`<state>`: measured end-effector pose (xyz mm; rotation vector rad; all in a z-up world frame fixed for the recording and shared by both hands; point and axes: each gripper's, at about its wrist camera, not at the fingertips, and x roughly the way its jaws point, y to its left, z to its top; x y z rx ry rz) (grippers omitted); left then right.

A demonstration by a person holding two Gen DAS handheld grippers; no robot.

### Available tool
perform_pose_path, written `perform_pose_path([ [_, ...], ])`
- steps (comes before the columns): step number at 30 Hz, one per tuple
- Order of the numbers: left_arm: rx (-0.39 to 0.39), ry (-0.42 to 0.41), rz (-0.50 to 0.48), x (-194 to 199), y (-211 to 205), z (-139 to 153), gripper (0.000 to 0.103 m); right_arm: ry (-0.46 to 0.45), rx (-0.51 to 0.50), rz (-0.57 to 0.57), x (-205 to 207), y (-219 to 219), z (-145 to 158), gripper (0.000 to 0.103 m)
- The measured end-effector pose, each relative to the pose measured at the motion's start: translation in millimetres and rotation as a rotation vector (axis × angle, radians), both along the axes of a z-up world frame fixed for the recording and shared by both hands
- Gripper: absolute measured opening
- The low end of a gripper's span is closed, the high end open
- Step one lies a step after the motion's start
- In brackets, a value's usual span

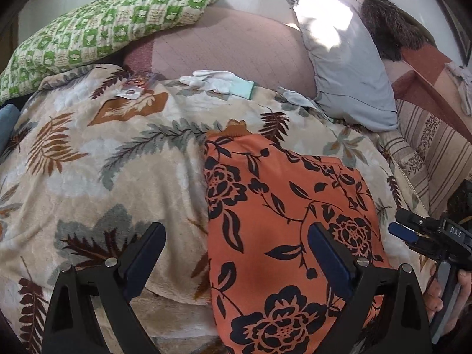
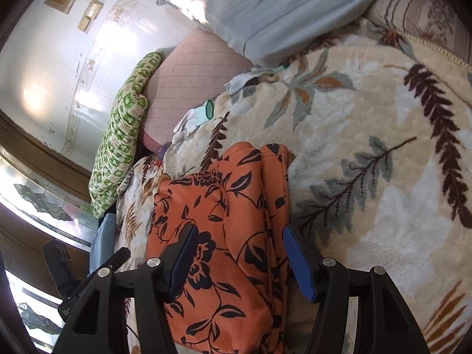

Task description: Fold small clothes

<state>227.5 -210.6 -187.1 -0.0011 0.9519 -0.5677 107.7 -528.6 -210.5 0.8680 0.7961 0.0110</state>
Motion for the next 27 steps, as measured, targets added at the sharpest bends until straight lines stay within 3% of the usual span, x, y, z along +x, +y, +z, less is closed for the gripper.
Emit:
perform_pose_path([
  [6,0.006,0.044,-0.012,8,0,-11,0.097,0.070,0.001,0.044,20,4,-22,0.064],
  [9,-0.009,0.075,-0.019,12,0,-17,0.097,0.096,-0.045,0.077,25,14,-23,0.064],
  [13,-0.036,0.118,-0.068,12,-6,-23,0.097,0.107,-0.061,0.084,26,15,-25,0.065],
  [22,-0.067,0.118,-0.093,6,-9,-21,0.097,0.070,-0.050,0.083,21,15,-20,0.065],
  [27,-0.087,0.147,-0.086,9,-7,-26,0.097,0.112,-0.075,0.066,22,15,-24,0.066],
])
